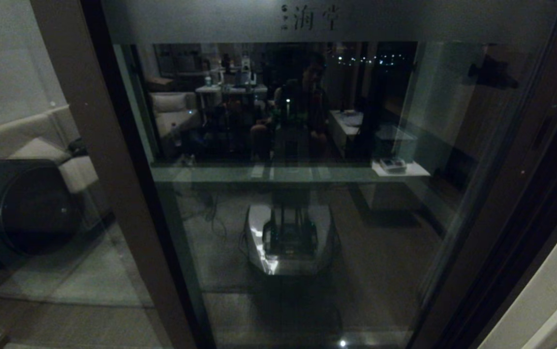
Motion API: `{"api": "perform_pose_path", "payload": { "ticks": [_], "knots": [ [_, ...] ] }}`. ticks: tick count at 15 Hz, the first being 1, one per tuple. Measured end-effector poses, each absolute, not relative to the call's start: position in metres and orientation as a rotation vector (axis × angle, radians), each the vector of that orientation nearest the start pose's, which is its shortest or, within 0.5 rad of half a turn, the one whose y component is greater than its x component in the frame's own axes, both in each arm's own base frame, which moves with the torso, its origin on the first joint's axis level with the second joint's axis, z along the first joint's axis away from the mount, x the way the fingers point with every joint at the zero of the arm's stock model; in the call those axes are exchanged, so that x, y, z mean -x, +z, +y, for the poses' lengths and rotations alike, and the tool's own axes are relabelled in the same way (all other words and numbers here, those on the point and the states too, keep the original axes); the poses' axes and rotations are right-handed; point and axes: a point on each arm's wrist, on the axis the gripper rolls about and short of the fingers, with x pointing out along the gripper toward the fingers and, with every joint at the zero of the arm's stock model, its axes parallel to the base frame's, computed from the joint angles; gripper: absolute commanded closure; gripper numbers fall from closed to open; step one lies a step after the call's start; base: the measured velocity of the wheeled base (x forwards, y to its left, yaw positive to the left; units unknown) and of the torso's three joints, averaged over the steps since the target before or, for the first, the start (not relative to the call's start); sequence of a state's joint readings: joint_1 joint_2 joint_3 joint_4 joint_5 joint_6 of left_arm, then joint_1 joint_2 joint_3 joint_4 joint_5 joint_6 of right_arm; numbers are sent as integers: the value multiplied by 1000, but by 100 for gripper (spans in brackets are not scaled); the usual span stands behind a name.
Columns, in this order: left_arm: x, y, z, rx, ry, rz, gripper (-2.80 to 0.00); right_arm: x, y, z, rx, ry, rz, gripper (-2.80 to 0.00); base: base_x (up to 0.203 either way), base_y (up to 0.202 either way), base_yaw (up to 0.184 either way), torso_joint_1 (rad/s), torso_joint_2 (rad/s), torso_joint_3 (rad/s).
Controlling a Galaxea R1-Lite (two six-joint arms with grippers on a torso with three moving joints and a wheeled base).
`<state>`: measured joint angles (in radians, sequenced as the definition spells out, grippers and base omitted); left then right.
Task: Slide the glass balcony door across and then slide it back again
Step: Open the slid door
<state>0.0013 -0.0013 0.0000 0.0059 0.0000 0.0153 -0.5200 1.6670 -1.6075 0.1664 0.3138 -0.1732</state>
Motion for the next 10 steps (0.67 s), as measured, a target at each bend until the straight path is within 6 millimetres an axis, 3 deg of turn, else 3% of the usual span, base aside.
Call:
{"api": "perform_pose_path", "payload": {
  "ticks": [4, 10],
  "knots": [
    [23, 75, 0, -15, 1, 5, 0, -280, 341, -153, 80, -208, 221, 0, 0, 0, 0, 0, 0, 0],
    [23, 75, 0, -15, 1, 5, 0, -314, 331, -176, 73, -289, 234, 0, 0, 0, 0, 0, 0, 0]
  ]
}}
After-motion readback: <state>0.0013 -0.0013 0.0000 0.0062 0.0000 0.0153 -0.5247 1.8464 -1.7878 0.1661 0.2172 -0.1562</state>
